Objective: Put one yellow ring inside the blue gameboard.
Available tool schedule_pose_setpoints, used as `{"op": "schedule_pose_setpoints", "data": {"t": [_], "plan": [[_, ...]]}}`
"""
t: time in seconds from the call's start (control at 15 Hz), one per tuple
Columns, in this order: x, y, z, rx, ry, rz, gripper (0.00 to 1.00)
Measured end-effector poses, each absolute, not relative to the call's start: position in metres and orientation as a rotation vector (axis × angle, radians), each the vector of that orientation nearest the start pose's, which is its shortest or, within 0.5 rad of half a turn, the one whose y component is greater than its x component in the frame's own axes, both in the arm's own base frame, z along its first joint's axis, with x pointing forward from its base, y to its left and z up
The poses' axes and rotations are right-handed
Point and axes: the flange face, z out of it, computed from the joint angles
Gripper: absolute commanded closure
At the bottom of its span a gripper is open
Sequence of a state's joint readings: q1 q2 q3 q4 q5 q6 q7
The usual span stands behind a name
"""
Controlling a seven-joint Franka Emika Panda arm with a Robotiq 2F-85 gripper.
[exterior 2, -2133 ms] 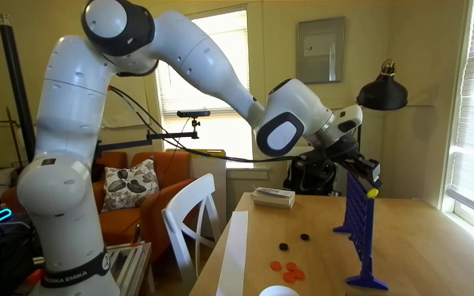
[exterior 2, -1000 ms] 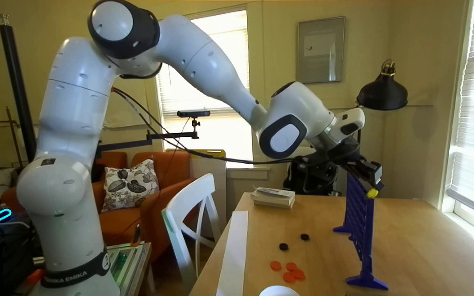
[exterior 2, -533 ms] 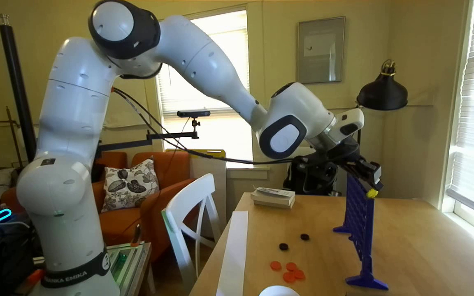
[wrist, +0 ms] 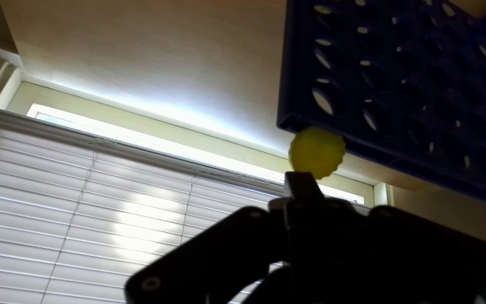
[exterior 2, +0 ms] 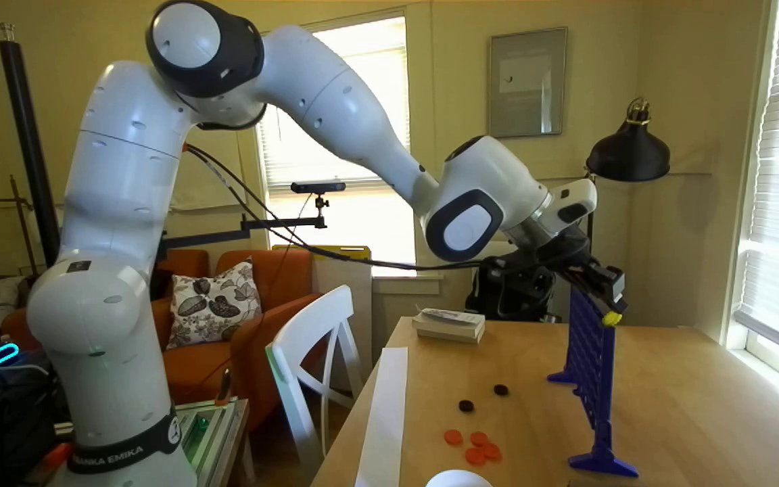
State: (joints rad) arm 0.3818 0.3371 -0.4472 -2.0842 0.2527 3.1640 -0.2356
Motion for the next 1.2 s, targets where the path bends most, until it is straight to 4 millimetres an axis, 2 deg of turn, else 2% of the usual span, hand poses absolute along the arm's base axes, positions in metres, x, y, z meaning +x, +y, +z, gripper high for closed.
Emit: {"op": "schedule_pose_setpoints", "data": {"t": [1.2], "plan": [[0.6326,-0.0459,0.3753,-3.038,0.012,-1.253,1.0]]}}
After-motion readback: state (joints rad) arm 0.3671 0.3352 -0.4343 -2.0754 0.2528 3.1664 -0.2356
